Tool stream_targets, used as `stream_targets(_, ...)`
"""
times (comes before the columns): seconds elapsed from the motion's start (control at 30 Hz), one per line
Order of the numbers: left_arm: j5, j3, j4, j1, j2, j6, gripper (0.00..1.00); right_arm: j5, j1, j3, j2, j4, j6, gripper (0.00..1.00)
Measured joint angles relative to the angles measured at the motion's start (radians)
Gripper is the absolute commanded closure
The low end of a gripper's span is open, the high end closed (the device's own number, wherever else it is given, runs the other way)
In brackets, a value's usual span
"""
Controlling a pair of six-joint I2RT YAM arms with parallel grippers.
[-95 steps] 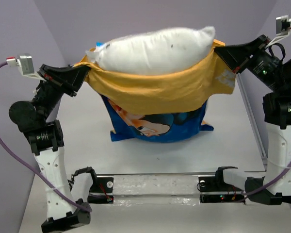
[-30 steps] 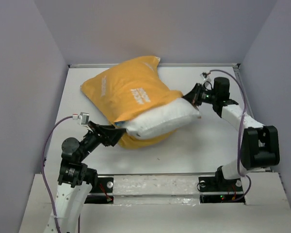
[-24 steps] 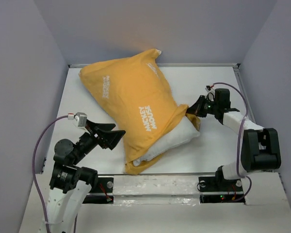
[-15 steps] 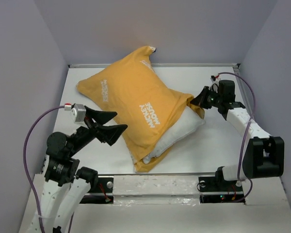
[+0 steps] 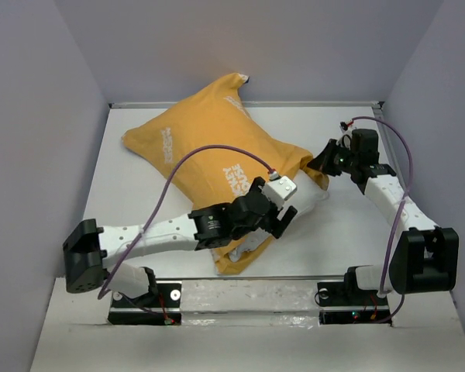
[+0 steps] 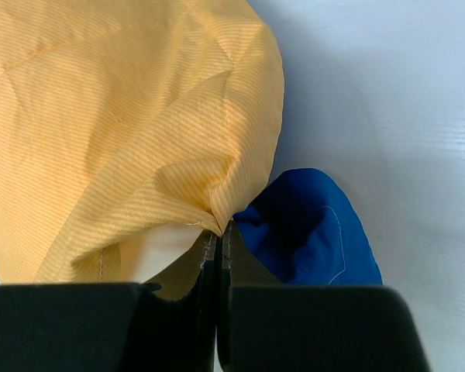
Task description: Put the pillow into the pillowcase
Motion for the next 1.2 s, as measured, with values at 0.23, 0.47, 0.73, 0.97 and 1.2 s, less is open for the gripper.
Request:
stream_targets(0.23, -0.223, 0.146, -0.033, 0.005, 0.290, 0.129, 0.01, -0.018, 0.000, 0.000, 0.000, 0.007, 0.007, 0.96)
stream_targets(0.47, -0.278, 0.315, -0.089, 0.003, 0.533, 0.239, 0.18, 0.012, 0.000, -0.047, -0.008, 0.011, 0.006, 0.92)
stream_targets(0.73, -0.342, 0.319, -0.093, 0.010, 0.539, 0.294, 1.00, 0.026, 0.000, -0.054, -0.052, 0.005, 0.008, 0.49)
stream_targets(0.97, -0.288, 0.253, -0.015, 0.072, 0.475, 0.202, 1.00, 0.037, 0.000, -0.052, -0.216, -0.028, 0.004, 0.33)
stream_targets(1.2, 0.035, -0.020, 0.172, 0.426, 0.107, -0.073, 1.00, 0.024, 0.001, -0.118, -0.442, -0.030, 0.023, 0.82)
